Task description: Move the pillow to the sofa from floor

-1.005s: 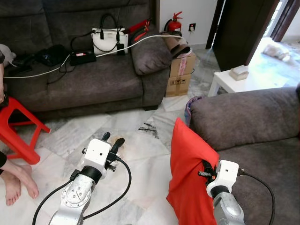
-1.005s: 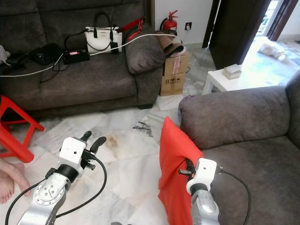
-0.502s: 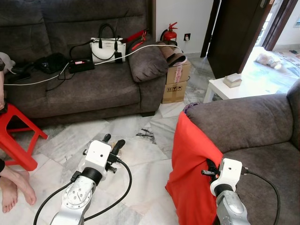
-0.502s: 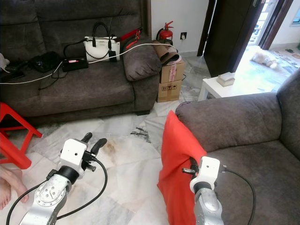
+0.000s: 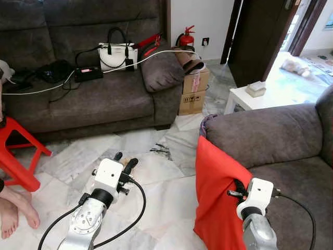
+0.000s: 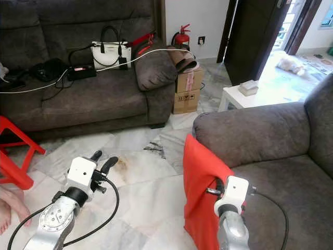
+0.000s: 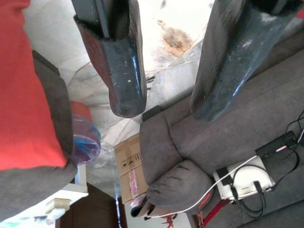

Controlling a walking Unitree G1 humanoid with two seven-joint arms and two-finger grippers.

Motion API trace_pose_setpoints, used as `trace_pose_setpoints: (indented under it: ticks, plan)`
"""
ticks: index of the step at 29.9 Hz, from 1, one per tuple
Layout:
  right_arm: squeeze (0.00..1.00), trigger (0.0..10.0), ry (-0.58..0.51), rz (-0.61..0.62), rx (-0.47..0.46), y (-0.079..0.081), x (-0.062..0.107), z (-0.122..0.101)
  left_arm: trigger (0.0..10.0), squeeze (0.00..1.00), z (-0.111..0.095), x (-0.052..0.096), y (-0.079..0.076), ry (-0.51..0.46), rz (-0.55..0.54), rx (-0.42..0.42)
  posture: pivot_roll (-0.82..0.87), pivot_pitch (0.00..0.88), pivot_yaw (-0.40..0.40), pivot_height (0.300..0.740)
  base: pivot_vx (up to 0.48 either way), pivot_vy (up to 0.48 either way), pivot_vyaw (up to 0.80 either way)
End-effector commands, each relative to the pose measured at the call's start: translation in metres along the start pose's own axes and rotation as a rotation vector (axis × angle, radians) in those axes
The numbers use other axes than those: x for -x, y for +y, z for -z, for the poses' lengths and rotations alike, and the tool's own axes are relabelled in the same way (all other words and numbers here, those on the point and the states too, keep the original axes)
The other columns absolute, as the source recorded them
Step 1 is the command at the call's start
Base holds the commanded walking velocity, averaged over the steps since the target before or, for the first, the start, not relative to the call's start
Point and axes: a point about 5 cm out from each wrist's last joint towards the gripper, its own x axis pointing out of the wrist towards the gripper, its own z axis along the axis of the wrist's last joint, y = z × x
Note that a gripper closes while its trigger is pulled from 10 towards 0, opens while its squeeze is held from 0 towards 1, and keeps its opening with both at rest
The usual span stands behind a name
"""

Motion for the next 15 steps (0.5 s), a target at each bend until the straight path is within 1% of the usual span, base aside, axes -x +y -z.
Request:
trace_pose_setpoints:
  ticks: [1,2,3,5,9,11,15]
  plan:
    - [0.0,10.0,-0.225,-0.061,0.003,0.009,-0.008,-0.042,10.0,0.0,-0.001,-0.004,0.003,-0.011,-0.003,-0.001,0.11,0.0,0.048,0.74,0.0,0.0,0.0]
    - [0.0,10.0,-0.225,-0.061,0.003,0.009,-0.008,-0.042,10.0,0.0,-0.001,-0.004,0.003,-0.011,-0.003,-0.001,0.11,0.0,0.048,0.74,0.0,0.0,0.0]
    - [0.0,10.0,-0.239,-0.073,0.008,0.008,-0.003,-0.043,10.0,0.0,-0.003,-0.01,0.003,-0.019,-0.007,0.0,0.09,0.0,0.053,0.74,0.0,0.0,0.0]
    - [0.0,10.0,-0.242,-0.07,0.0,0.006,-0.001,-0.042,10.0,0.0,-0.004,-0.014,0.002,-0.026,-0.014,0.006,0.08,0.0,0.053,0.74,0.0,0.0,0.0]
    - [0.0,10.0,-0.238,-0.049,-0.021,0.002,0.002,-0.039,10.0,0.0,-0.007,-0.017,-0.002,-0.043,-0.013,0.017,0.08,0.0,0.048,0.74,0.0,0.0,0.0]
    - [0.0,10.0,-0.234,-0.056,-0.013,0.002,0.003,-0.039,10.0,0.0,-0.006,-0.017,-0.003,-0.045,-0.012,0.019,0.08,0.0,0.046,0.74,0.0,0.0,0.0]
    - [0.0,10.0,-0.229,-0.069,-0.017,0.002,0.004,-0.04,10.0,0.0,-0.002,-0.013,-0.006,-0.04,-0.018,0.029,0.08,0.0,0.041,0.74,0.0,0.0,-0.8]
